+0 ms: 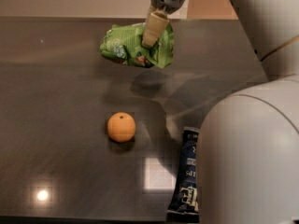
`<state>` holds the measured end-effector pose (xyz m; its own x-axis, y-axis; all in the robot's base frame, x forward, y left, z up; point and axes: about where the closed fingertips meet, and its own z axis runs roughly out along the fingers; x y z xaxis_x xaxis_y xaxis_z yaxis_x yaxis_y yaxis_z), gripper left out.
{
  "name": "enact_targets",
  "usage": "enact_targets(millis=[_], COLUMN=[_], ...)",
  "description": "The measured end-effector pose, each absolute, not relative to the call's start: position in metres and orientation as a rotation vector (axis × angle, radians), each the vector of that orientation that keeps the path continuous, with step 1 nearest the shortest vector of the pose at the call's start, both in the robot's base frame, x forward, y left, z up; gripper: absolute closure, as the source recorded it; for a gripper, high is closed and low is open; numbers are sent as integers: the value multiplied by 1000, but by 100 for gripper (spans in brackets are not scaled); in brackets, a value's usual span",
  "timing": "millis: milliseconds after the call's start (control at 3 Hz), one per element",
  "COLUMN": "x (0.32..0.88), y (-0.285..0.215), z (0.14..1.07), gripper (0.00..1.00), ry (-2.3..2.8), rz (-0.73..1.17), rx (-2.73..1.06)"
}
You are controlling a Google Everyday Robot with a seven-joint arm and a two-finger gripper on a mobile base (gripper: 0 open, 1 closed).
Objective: Pick green rice chip bag
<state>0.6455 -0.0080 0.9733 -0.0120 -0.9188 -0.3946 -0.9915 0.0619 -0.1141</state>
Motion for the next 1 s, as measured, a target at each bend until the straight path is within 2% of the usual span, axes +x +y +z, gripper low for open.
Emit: enact_targets(millis=[333, 1000], x=[654, 671], y=[-9, 2], z=[1009, 1019], gripper=[100, 100], ry=[1906, 1857], rz=[269, 247], rx=[-1857, -1796])
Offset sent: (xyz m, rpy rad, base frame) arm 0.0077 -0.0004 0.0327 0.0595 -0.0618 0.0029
